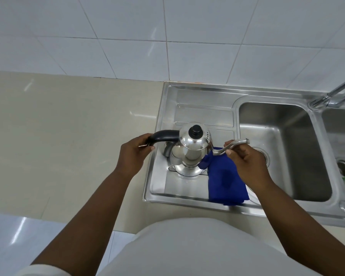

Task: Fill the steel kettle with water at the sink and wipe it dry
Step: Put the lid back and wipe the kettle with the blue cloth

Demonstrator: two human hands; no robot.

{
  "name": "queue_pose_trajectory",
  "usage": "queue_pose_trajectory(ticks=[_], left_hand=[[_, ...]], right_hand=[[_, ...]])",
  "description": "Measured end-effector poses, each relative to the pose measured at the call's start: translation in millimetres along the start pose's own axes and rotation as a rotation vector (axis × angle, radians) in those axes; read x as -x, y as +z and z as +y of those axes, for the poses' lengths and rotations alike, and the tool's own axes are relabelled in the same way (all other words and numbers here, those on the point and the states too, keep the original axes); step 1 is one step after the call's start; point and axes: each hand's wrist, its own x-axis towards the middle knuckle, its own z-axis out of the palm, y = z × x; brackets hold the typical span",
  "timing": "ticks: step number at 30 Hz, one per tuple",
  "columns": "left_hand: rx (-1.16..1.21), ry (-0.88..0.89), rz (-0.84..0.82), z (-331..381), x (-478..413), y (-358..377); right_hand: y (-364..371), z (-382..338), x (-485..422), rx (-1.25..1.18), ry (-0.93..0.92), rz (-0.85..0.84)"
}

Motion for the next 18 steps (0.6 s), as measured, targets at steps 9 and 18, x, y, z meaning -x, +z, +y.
queue_pose_trajectory(ticks=[9, 18], left_hand=[[0.155, -0.144, -0.046, -1.3, -5.1, -4.2], [0.102, -0.110, -0.016, -0.2, -7.7, -1.0]], right_hand=[[1.0, -7.4, 1.5, -0.292, 0.082, 0.012], [-2.6, -9.5, 0.0, -0.274, 0.052, 0.022]])
